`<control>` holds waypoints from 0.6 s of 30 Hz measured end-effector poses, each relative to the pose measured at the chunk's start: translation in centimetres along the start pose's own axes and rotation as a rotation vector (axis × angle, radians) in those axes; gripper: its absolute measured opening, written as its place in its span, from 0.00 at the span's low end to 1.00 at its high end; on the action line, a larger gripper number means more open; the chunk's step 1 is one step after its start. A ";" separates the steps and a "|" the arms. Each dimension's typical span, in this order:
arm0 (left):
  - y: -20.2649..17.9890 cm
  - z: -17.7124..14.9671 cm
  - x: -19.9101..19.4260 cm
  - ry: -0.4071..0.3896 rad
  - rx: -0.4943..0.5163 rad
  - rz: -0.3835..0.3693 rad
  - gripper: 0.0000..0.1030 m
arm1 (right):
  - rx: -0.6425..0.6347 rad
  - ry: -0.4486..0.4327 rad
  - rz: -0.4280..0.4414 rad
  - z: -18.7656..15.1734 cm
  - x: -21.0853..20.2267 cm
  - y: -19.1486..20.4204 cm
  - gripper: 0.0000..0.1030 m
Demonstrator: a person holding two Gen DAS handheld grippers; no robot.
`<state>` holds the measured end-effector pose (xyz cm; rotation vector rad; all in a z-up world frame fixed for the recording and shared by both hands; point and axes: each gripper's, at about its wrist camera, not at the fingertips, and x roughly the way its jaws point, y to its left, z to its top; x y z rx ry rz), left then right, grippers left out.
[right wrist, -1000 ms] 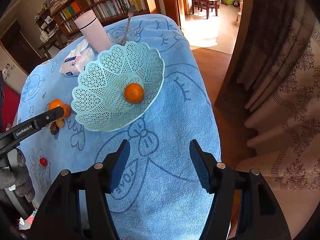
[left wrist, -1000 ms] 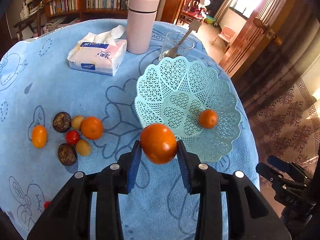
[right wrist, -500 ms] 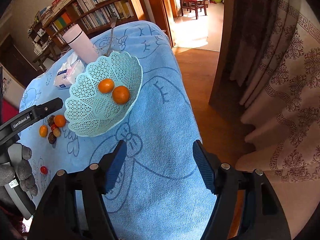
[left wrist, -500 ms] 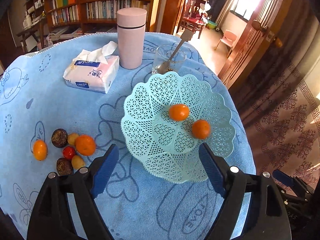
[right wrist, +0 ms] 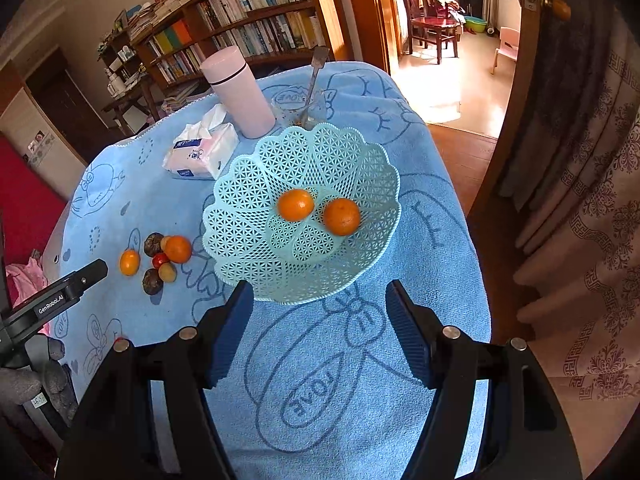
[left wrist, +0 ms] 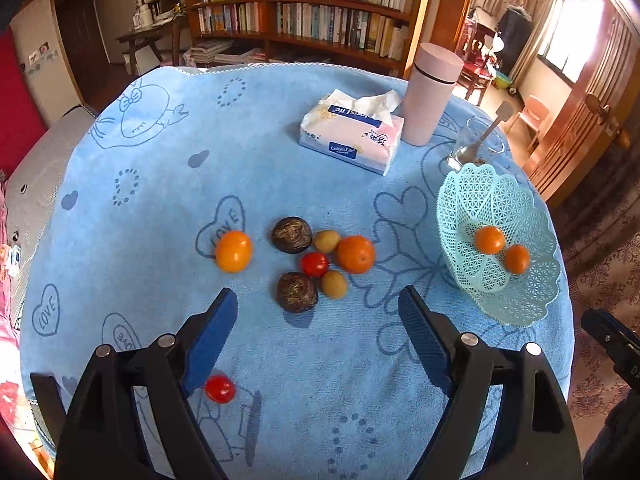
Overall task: Organize fruits
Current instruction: 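Move the left tool to the red cherry tomato and grasp it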
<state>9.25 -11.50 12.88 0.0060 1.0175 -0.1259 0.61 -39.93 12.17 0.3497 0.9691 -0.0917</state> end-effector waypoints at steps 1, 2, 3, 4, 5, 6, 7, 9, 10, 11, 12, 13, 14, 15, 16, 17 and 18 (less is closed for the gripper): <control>1.0 -0.3 -0.3 -0.001 -0.016 0.011 0.80 | -0.008 -0.002 0.007 0.0 0.0 0.5 0.68; 1.9 -0.6 -0.6 -0.002 -0.030 0.024 0.80 | -0.015 -0.004 0.013 0.0 0.1 1.1 0.68; 2.9 -0.9 -0.9 -0.002 -0.047 0.037 0.80 | -0.022 -0.003 0.019 0.0 0.1 1.6 0.68; 3.8 -1.3 -1.2 -0.001 -0.061 0.049 0.80 | -0.028 -0.001 0.025 0.0 0.3 2.1 0.68; 4.7 -1.6 -1.4 0.002 -0.077 0.061 0.80 | -0.035 0.004 0.030 -0.1 0.5 2.6 0.68; 5.6 -2.0 -1.5 0.005 -0.093 0.072 0.80 | -0.042 0.011 0.035 -0.1 0.7 3.1 0.68; 6.5 -2.4 -1.7 0.010 -0.108 0.083 0.80 | -0.049 0.018 0.041 -0.1 1.0 3.6 0.68; 8.1 -3.2 -1.7 0.024 -0.134 0.103 0.80 | -0.068 0.030 0.052 -0.4 1.4 4.7 0.69; 8.8 -3.6 -1.7 0.031 -0.144 0.111 0.80 | -0.080 0.036 0.058 -0.5 1.7 5.3 0.69; 9.5 -4.1 -1.8 0.037 -0.152 0.118 0.80 | -0.091 0.041 0.064 -0.7 1.8 5.9 0.68; 10.0 -4.5 -1.8 0.042 -0.159 0.123 0.80 | -0.103 0.048 0.071 -0.8 2.1 6.5 0.68; 10.5 -4.9 -1.9 0.048 -0.165 0.127 0.80 | -0.114 0.055 0.077 -1.0 2.2 7.1 0.69; 10.9 -5.3 -1.9 0.055 -0.171 0.129 0.80 | -0.125 0.063 0.082 -1.2 2.5 7.7 0.69; 11.2 -5.6 -1.8 0.063 -0.176 0.130 0.80 | -0.136 0.071 0.086 -1.5 2.7 8.3 0.68; 11.4 -6.1 -1.8 0.071 -0.178 0.130 0.80 | -0.144 0.080 0.091 -1.7 2.9 8.8 0.68; 11.6 -6.6 -1.7 0.081 -0.178 0.128 0.80 | -0.152 0.089 0.096 -1.9 3.2 9.3 0.69; 11.8 -6.9 -1.5 0.093 -0.178 0.121 0.80 | -0.159 0.098 0.100 -2.1 3.4 9.7 0.68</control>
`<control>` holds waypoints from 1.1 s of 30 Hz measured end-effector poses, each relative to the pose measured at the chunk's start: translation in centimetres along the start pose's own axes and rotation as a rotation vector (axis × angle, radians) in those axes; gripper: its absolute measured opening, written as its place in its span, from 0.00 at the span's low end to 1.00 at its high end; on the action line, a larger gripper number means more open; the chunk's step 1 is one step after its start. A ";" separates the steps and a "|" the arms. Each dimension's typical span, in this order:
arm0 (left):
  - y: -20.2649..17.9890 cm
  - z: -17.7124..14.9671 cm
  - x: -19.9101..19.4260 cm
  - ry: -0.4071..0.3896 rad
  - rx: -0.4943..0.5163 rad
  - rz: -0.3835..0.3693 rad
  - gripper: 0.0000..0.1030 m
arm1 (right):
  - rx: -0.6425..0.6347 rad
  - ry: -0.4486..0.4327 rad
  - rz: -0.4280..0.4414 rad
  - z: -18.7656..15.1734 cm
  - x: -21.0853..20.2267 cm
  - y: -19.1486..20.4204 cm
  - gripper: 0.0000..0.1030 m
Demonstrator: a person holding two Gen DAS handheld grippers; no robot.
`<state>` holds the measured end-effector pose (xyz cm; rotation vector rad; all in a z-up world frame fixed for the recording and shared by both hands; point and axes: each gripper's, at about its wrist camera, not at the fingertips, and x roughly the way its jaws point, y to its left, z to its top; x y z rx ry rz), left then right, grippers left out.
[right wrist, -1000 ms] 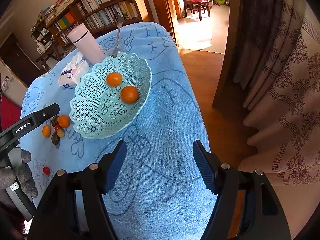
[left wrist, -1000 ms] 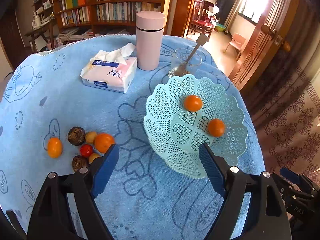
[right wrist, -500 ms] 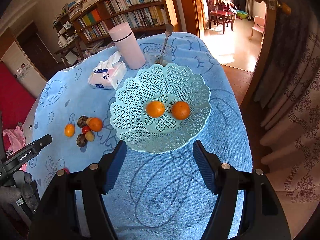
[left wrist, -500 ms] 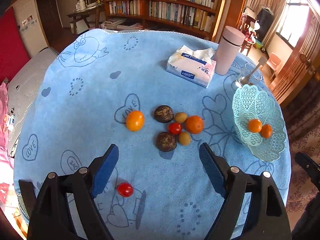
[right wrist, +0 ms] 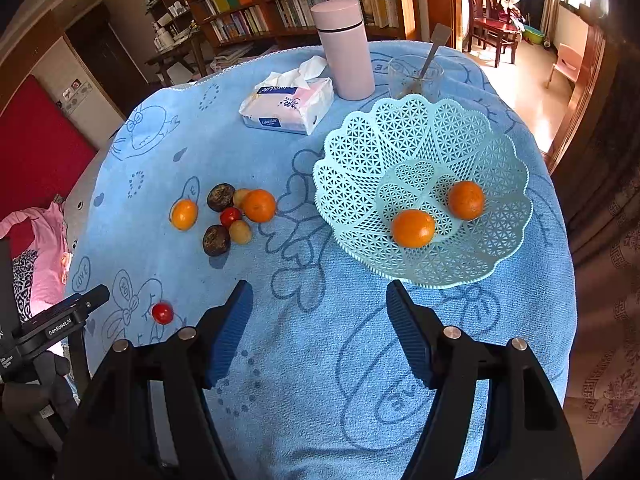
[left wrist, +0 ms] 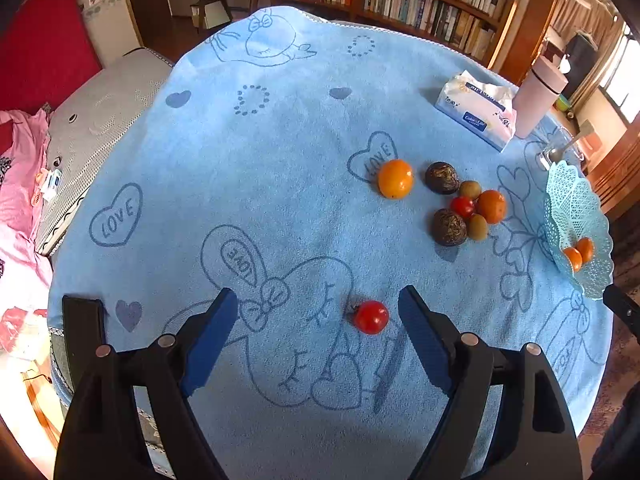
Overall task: Organize fruits
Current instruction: 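Move the left tool to the red cherry tomato and grasp it, then grasp the dark brown passion fruit with the right tool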
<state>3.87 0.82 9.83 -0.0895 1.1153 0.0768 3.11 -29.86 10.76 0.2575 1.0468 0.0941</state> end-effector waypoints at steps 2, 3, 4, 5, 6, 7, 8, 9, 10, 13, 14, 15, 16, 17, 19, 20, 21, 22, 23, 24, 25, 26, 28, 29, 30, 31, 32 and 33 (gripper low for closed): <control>0.1 -0.6 0.7 0.025 0.001 -0.011 0.80 | -0.011 0.015 0.006 -0.2 0.4 0.7 0.69; 0.1 -0.9 1.1 0.037 0.002 -0.019 0.80 | -0.016 0.021 0.008 -0.3 0.6 1.1 0.69; 0.0 -1.1 1.5 0.050 0.005 -0.029 0.80 | -0.022 0.026 0.008 -0.5 0.7 1.4 0.69; -0.1 -1.3 1.9 0.062 0.009 -0.038 0.80 | -0.027 0.030 0.008 -0.6 0.8 1.6 0.69; -0.3 -1.5 2.3 0.071 0.017 -0.049 0.80 | -0.031 0.035 0.007 -0.7 0.9 1.9 0.69; -0.5 -1.7 2.6 0.076 0.029 -0.058 0.80 | -0.034 0.039 0.005 -0.8 0.9 2.0 0.69; -0.8 -1.8 3.0 0.079 0.043 -0.064 0.80 | -0.035 0.044 0.002 -1.0 1.0 2.1 0.69; -1.2 -1.9 3.3 0.081 0.057 -0.071 0.80 | -0.035 0.049 -0.002 -1.2 1.1 2.2 0.69; -1.5 -2.0 3.7 0.085 0.069 -0.077 0.79 | -0.032 0.055 -0.005 -1.3 1.1 2.2 0.69; -2.2 -1.8 4.8 0.092 0.102 -0.105 0.73 | -0.024 0.072 -0.013 -1.7 1.3 2.1 0.69; -2.5 -1.8 5.3 0.099 0.112 -0.107 0.71 | -0.021 0.075 -0.016 -1.8 1.3 2.1 0.69; -2.7 -1.6 5.8 0.109 0.120 -0.113 0.65 | -0.020 0.078 -0.019 -1.8 1.3 2.1 0.69; -2.9 -1.6 6.3 0.116 0.125 -0.124 0.59 | -0.019 0.080 -0.022 -1.9 1.4 2.1 0.69; -3.0 -1.6 6.7 0.122 0.132 -0.134 0.57 | -0.018 0.082 -0.024 -2.0 1.4 2.2 0.69; -3.2 -1.7 7.6 0.143 0.148 -0.137 0.42 | -0.016 0.085 -0.028 -2.1 1.4 2.3 0.69; -3.2 -1.8 7.9 0.156 0.151 -0.141 0.39 | -0.014 0.086 -0.030 -2.1 1.5 2.3 0.69; -3.1 -1.8 8.0 0.163 0.149 -0.151 0.36 | -0.012 0.088 -0.031 -2.1 1.6 2.4 0.69; -3.1 -1.9 8.0 0.163 0.150 -0.158 0.34 | -0.009 0.088 -0.031 -2.1 1.6 2.4 0.69; -3.1 -1.9 7.9 0.161 0.155 -0.163 0.33 | -0.007 0.089 -0.032 -2.1 1.7 2.5 0.69; -3.1 -1.8 7.8 0.160 0.161 -0.168 0.31 | -0.004 0.090 -0.031 -2.1 1.8 2.5 0.69; -3.0 -1.8 7.7 0.158 0.166 -0.171 0.31 | -0.003 0.092 -0.029 -2.1 2.0 2.6 0.69; -3.0 -1.7 7.5 0.157 0.170 -0.172 0.31 | -0.002 0.094 -0.026 -2.0 2.2 2.7 0.69; -2.8 -1.6 7.1 0.153 0.177 -0.168 0.31 | -0.007 0.095 -0.018 -1.9 2.5 3.2 0.69; -2.6 -1.5 6.8 0.149 0.181 -0.165 0.31 | -0.010 0.097 -0.013 -1.8 2.7 3.4 0.69; -2.4 -1.4 6.5 0.143 0.184 -0.164 0.31 | -0.014 0.098 -0.007 -1.6 2.9 3.7 0.69; -2.2 -1.3 6.1 0.136 0.186 -0.163 0.31 | -0.019 0.101 -0.001 -1.5 3.2 4.1 0.69; -1.9 -1.2 5.7 0.127 0.189 -0.162 0.30 | -0.023 0.104 0.008 -1.3 3.6 4.4 0.69; -1.6 -1.1 5.2 0.117 0.191 -0.161 0.30 | -0.026 0.110 0.019 -1.1 4.0 4.8 0.69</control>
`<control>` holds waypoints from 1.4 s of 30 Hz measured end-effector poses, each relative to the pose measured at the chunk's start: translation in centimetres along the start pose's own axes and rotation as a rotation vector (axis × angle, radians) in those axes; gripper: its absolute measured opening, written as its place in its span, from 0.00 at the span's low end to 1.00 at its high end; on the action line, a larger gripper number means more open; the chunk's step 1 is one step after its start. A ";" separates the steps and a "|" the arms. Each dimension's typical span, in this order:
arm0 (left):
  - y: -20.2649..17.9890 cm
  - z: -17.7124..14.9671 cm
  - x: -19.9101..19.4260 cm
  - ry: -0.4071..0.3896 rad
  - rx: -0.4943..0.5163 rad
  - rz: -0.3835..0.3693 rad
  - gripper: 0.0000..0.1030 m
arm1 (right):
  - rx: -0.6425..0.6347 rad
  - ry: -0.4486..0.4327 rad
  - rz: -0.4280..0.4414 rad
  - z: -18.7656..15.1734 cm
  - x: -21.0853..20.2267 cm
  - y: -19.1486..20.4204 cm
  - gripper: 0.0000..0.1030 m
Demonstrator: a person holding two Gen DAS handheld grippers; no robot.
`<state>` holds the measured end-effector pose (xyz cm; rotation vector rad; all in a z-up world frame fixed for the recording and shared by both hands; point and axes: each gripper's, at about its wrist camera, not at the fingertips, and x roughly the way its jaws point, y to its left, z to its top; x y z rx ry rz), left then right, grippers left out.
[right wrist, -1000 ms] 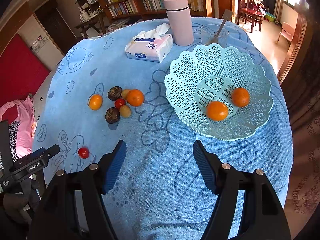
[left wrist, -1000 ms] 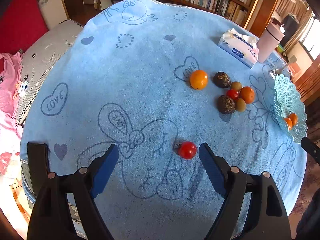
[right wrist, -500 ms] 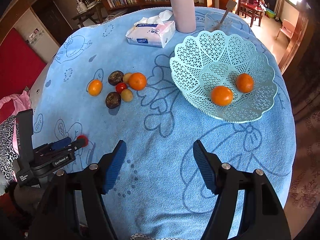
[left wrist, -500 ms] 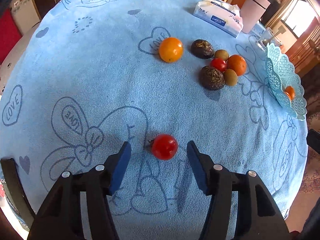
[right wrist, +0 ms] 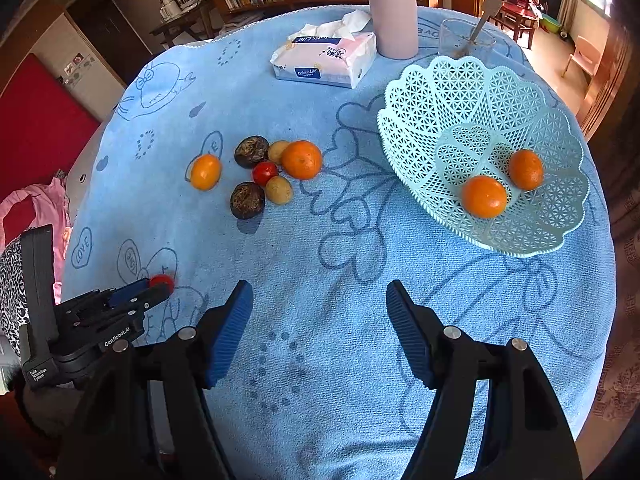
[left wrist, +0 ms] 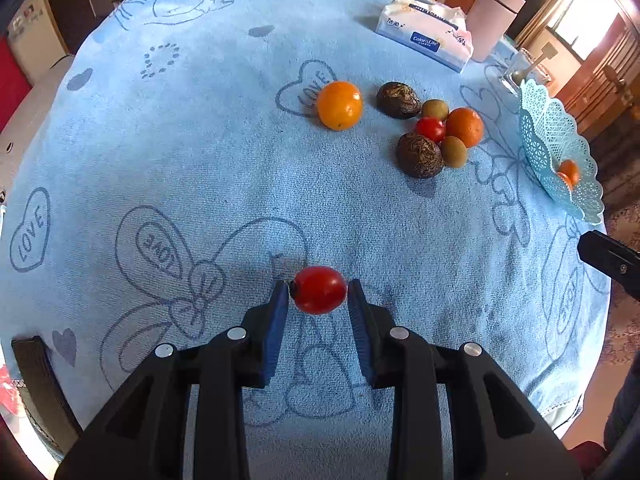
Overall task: Organize fruits
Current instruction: 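Grasp the dark brown passion fruit with the right tool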
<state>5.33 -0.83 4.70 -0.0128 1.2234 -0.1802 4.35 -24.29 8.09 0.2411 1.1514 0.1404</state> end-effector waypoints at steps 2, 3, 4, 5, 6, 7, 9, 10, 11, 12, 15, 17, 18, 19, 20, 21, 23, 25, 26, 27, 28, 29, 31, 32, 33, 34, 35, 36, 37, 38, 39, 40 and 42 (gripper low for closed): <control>0.5 0.0 -1.1 -0.020 0.000 0.005 0.30 | -0.005 0.015 0.028 0.6 1.0 0.8 0.69; 0.9 0.0 -1.7 -0.031 -0.003 0.009 0.30 | -0.008 0.022 0.043 0.9 1.5 1.4 0.69; 1.3 -0.1 -2.2 -0.042 -0.007 0.013 0.30 | -0.011 0.029 0.059 1.2 2.0 2.0 0.69; 1.9 -0.2 -2.8 -0.051 -0.013 0.018 0.30 | -0.015 0.038 0.075 1.5 2.6 2.6 0.69; 2.3 -0.3 -3.3 -0.059 -0.020 0.024 0.30 | -0.018 0.045 0.089 1.9 3.2 3.2 0.69; 2.8 -0.2 -3.7 -0.066 -0.027 0.031 0.30 | -0.024 0.051 0.104 2.2 3.8 3.9 0.69; 3.9 -0.4 -4.5 -0.076 -0.046 0.042 0.30 | -0.032 0.064 0.131 3.0 5.1 5.2 0.68; 4.5 -0.5 -4.8 -0.080 -0.054 0.047 0.30 | -0.033 0.071 0.142 3.3 5.8 5.7 0.68; 5.0 -0.6 -5.1 -0.084 -0.062 0.054 0.30 | -0.032 0.076 0.143 3.6 6.5 6.2 0.68; 5.5 -0.8 -5.3 -0.085 -0.070 0.059 0.30 | -0.031 0.079 0.138 3.8 7.1 6.5 0.68; 6.7 -1.2 -5.6 -0.081 -0.090 0.066 0.30 | -0.026 0.087 0.116 4.4 8.6 7.2 0.66; 7.2 -1.3 -5.5 -0.076 -0.094 0.067 0.30 | -0.016 0.098 0.087 4.7 9.5 7.3 0.62; 7.4 -1.5 -5.5 -0.074 -0.095 0.067 0.30 | -0.005 0.106 0.079 4.8 10.0 7.2 0.62; 7.5 -1.5 -5.4 -0.071 -0.096 0.068 0.30 | 0.002 0.110 0.071 4.9 10.4 7.1 0.61; 7.7 -1.6 -5.3 -0.068 -0.095 0.066 0.30 | 0.006 0.110 0.064 4.9 10.7 7.1 0.61; 7.7 -1.6 -5.2 -0.066 -0.092 0.065 0.30 | 0.008 0.109 0.059 5.0 11.0 7.1 0.60; 7.8 -1.6 -5.1 -0.063 -0.084 0.067 0.30 | 0.015 0.106 0.053 5.3 11.4 7.0 0.59; 7.8 -1.6 -4.9 -0.057 -0.075 0.068 0.31 | 0.022 0.098 0.045 5.8 11.9 6.8 0.57; 7.8 -1.6 -4.8 -0.052 -0.073 0.068 0.31 | 0.024 0.097 0.043 6.0 12.2 6.7 0.50; 7.8 -1.6 -4.6 -0.047 -0.071 0.068 0.31 | 0.026 0.101 0.038 6.2 12.5 6.7 0.45; 7.8 -1.5 -4.4 -0.042 -0.069 0.066 0.31 | 0.028 0.103 0.030 6.3 12.7 6.5 0.43; 7.7 -1.5 -4.3 -0.039 -0.067 0.064 0.31 | 0.026 0.104 0.020 6.3 12.7 6.5 0.38; 7.4 -1.3 -4.0 -0.037 -0.062 0.060 0.36 | 0.019 0.106 0.022 6.3 12.5 6.5 0.36; 7.2 -1.2 -3.9 -0.038 -0.060 0.056 0.39 | 0.017 0.109 0.029 6.3 12.3 6.6 0.32; 7.0 -1.1 -3.8 -0.039 -0.059 0.052 0.44 | 0.010 0.107 0.034 6.1 11.8 6.5 0.29; 6.7 -1.0 -3.7 -0.039 -0.057 0.047 0.45 | 0.000 0.103 0.038 5.9 11.3 6.5 0.26; 6.4 -0.8 -3.5 -0.038 -0.054 0.041 0.45 | -0.011 0.098 0.043 5.6 10.7 6.6 0.22; 6.1 -0.7 -3.2 -0.034 -0.050 0.035 0.46 | -0.020 0.092 0.048 5.5 10.1 6.6 0.22; 5.8 -0.6 -3.0 -0.031 -0.046 0.029 0.48 | -0.032 0.084 0.050 5.3 9.5 6.6 0.22; 5.3 -0.6 -2.7 -0.027 -0.042 0.022 0.49 | -0.046 0.075 0.048 5.1 8.9 6.7 0.22; 4.9 -0.5 -2.5 -0.022 -0.038 0.015 0.50 | -0.059 0.067 0.046 5.0 8.4 6.7 0.22; 4.5 -0.5 -2.2 -0.016 -0.035 0.010 0.50 | -0.065 0.066 0.048 4.9 8.1 6.6 0.22; 3.7 -0.4 -1.7 -0.006 -0.032 0.000 0.50 | -0.054 0.074 0.054 4.7 7.9 6.0 0.23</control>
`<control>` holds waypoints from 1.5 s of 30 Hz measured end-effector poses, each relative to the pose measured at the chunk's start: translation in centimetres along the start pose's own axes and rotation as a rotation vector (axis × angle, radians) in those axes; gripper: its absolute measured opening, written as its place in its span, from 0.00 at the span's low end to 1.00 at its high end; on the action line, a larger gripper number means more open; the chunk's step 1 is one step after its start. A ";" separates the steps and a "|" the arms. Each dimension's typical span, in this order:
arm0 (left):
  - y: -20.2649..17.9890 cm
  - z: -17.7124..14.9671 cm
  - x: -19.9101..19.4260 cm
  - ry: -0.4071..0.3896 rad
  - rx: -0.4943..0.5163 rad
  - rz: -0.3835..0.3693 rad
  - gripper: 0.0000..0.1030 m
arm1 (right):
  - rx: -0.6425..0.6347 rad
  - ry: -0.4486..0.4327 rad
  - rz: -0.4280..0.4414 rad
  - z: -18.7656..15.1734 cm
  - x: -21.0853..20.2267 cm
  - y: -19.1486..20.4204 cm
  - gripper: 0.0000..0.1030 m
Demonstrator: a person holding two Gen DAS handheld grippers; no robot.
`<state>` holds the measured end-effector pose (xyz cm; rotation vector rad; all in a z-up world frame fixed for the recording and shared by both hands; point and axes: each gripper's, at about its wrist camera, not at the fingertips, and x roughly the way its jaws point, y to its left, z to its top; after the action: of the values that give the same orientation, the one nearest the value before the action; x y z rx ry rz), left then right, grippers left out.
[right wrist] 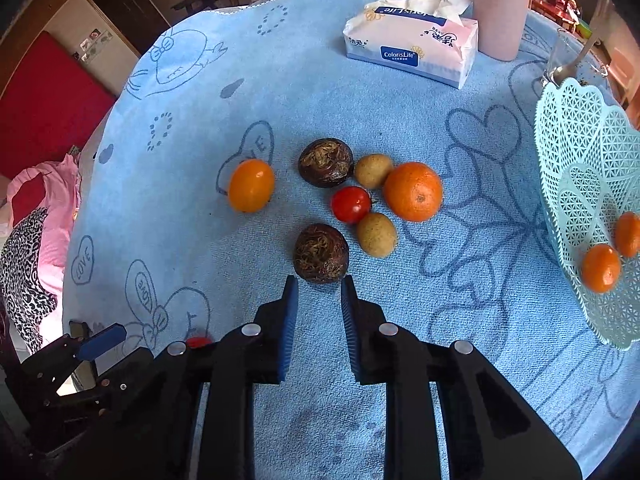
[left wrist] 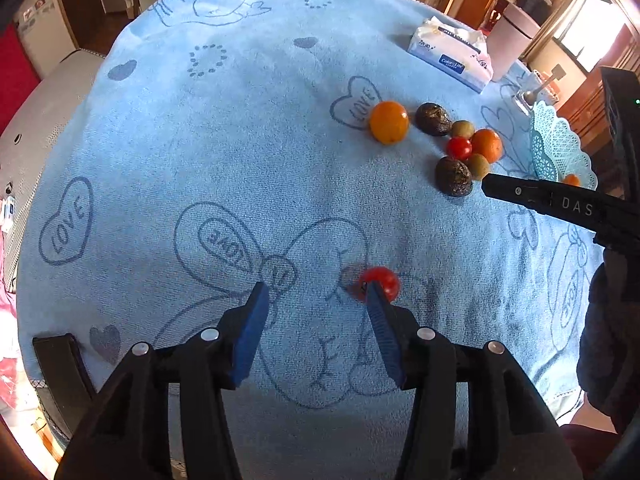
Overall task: Organize fruits
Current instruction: 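Grasp the dark brown passion fruit with the right tool, then lower the passion fruit into the basket and open the right tool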
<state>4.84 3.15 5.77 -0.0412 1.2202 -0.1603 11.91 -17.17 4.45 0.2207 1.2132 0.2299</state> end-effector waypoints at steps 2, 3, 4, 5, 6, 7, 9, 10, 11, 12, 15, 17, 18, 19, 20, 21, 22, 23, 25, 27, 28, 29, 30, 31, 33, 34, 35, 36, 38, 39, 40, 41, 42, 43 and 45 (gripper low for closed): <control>-0.7 0.0 0.2 0.003 0.009 -0.001 0.50 | 0.032 0.015 0.019 -0.1 0.2 -0.7 0.33; -0.9 -0.1 0.2 0.003 0.012 -0.001 0.50 | 0.048 0.019 0.033 0.0 0.4 -1.0 0.44; -1.0 -0.1 0.2 0.003 0.014 0.000 0.50 | 0.060 0.021 0.040 -0.1 0.6 -1.2 0.48; -1.1 -0.2 0.2 0.004 0.015 0.002 0.50 | 0.068 0.022 0.046 -0.1 0.7 -1.4 0.51; -1.1 -0.3 0.2 0.006 0.014 0.005 0.50 | 0.074 0.025 0.054 -0.1 0.9 -1.5 0.51; -0.9 -0.3 0.1 0.007 0.013 0.009 0.50 | 0.080 0.030 0.060 0.1 1.2 -1.5 0.51; -0.6 -0.5 0.0 0.008 0.007 0.018 0.50 | 0.086 0.035 0.069 0.5 1.8 -1.3 0.51; -0.3 -0.6 0.0 0.009 0.004 0.023 0.50 | 0.084 0.037 0.066 0.8 2.3 -1.2 0.51; -0.1 -0.6 -0.1 0.010 0.000 0.027 0.50 | 0.080 0.038 0.062 1.2 2.8 -1.0 0.51; 0.1 -0.7 -0.2 0.010 -0.004 0.031 0.50 | 0.075 0.040 0.058 1.5 3.2 -0.8 0.51; 0.7 -0.7 -0.3 0.013 -0.012 0.039 0.50 | 0.042 0.048 0.028 2.1 4.4 0.1 0.50; 0.9 -0.8 -0.2 0.015 -0.012 0.039 0.50 | 0.008 0.048 -0.023 2.2 5.0 0.7 0.43; 0.9 -0.7 -0.2 0.015 -0.012 0.037 0.50 | -0.013 0.044 -0.048 2.1 5.0 1.0 0.38; 0.9 -0.7 -0.2 0.016 -0.012 0.035 0.50 | -0.029 0.043 -0.061 2.0 4.9 1.1 0.38; 0.8 -0.6 -0.1 0.017 -0.011 0.031 0.50 | -0.034 0.047 -0.059 1.9 4.7 1.1 0.38; 0.5 -0.5 0.0 0.018 -0.008 0.027 0.50 | -0.034 0.051 -0.056 1.7 4.5 1.0 0.38; 0.3 -0.4 0.1 0.019 -0.004 0.021 0.50 | -0.036 0.049 -0.052 1.5 4.0 0.9 0.38; 0.0 -0.3 0.2 0.019 0.002 0.015 0.50 | -0.041 0.043 -0.048 1.3 3.4 0.8 0.38; -0.8 -0.2 0.5 0.022 0.016 0.001 0.50 | -0.041 0.031 -0.040 0.9 2.2 0.5 0.38; -1.6 -0.1 0.8 0.026 0.028 -0.011 0.50 | -0.033 0.016 -0.034 0.6 0.9 0.1 0.38; -1.9 0.0 1.0 0.028 0.033 -0.016 0.50 | -0.026 0.008 -0.033 0.4 0.3 -0.3 0.38; -2.2 0.0 1.1 0.030 0.037 -0.019 0.50 | -0.018 0.001 -0.032 0.2 -0.4 -0.8 0.38; -2.5 0.1 1.4 0.032 0.040 -0.021 0.50 | -0.008 -0.006 -0.031 0.0 -1.0 -1.2 0.38; -2.7 0.1 1.6 0.034 0.041 -0.026 0.50 | 0.001 -0.012 -0.031 -0.2 -1.6 -1.6 0.38; -2.9 0.2 2.2 0.043 0.034 -0.033 0.50 | 0.022 -0.025 -0.032 -0.5 -2.7 -2.6 0.38; -2.9 0.2 2.6 0.050 0.030 -0.035 0.50 | 0.032 -0.030 -0.032 -0.6 -3.2 -3.0 0.38; -3.0 0.2 3.0 0.055 0.025 -0.036 0.49 | 0.041 -0.035 -0.033 -0.8 -3.6 -3.4 0.38; -3.0 0.2 3.3 0.062 0.021 -0.033 0.46 | 0.050 -0.040 -0.034 -1.0 -4.1 -3.8 0.38; -3.0 0.1 4.1 0.077 0.014 -0.027 0.39 | 0.064 -0.050 -0.038 -1.3 -4.8 -4.5 0.38; -3.0 0.0 4.3 0.082 0.010 -0.030 0.35 | 0.070 -0.056 -0.041 -1.4 -5.2 -4.9 0.38; -3.0 0.0 4.5 0.084 0.006 -0.034 0.33 | 0.075 -0.062 -0.045 -1.5 -5.7 -5.3 0.38; -3.1 -0.1 4.6 0.084 0.005 -0.033 0.32 | 0.079 -0.069 -0.050 -1.6 -6.1 -5.7 0.38; -3.2 -0.1 4.6 0.082 0.004 -0.033 0.29 | 0.084 -0.076 -0.055 -1.7 -6.5 -6.1 0.38; -3.3 0.0 4.6 0.080 -0.001 -0.034 0.29 | 0.089 -0.084 -0.060 -1.8 -6.9 -6.5 0.38; -3.5 0.0 4.2 0.071 -0.008 -0.041 0.29 | 0.102 -0.103 -0.073 -1.9 -7.8 -7.4 0.38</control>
<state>5.92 -0.91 2.24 -0.0682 1.2912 -0.1944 7.98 -26.42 8.72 0.2733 1.1300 0.0920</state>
